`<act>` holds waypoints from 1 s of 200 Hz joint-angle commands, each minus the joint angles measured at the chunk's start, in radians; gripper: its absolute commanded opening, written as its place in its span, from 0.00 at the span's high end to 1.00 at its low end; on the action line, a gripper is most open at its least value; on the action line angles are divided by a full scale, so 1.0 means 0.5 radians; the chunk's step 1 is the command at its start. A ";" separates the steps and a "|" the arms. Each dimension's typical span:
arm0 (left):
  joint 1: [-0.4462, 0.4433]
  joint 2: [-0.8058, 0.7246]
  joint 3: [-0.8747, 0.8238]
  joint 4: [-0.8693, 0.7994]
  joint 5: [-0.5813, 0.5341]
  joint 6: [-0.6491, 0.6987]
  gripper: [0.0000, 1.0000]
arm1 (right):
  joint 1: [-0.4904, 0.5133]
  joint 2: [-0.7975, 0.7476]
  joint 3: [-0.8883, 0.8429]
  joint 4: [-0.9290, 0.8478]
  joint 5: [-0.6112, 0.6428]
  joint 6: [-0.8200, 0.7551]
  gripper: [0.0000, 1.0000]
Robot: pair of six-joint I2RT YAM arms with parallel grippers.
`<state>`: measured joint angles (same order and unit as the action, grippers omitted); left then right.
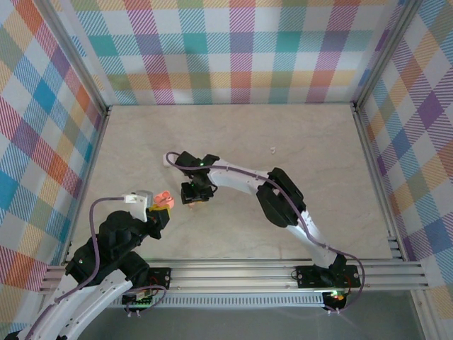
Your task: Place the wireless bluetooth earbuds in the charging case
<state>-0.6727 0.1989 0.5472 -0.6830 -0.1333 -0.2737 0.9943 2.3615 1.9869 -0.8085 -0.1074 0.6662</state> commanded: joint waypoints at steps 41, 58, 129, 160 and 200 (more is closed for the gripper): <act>-0.011 -0.041 0.074 -0.037 -0.030 -0.012 1.00 | 0.067 0.141 0.213 -0.259 0.193 -0.038 0.58; -0.011 -0.041 0.075 -0.039 -0.029 -0.013 1.00 | 0.073 0.166 0.229 -0.272 0.205 -0.041 0.59; -0.011 -0.035 0.065 -0.031 -0.031 -0.013 1.00 | 0.072 0.229 0.318 -0.336 0.282 -0.104 0.64; -0.010 -0.030 0.057 -0.027 -0.045 -0.017 1.00 | 0.071 0.214 0.323 -0.344 0.285 -0.153 0.69; -0.011 -0.020 0.047 -0.015 -0.049 -0.031 1.00 | 0.065 0.153 0.260 -0.328 0.317 -0.215 0.71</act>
<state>-0.6727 0.1913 0.5545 -0.6903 -0.1444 -0.2737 1.0252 2.4454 2.1281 -0.9546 0.0193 0.5938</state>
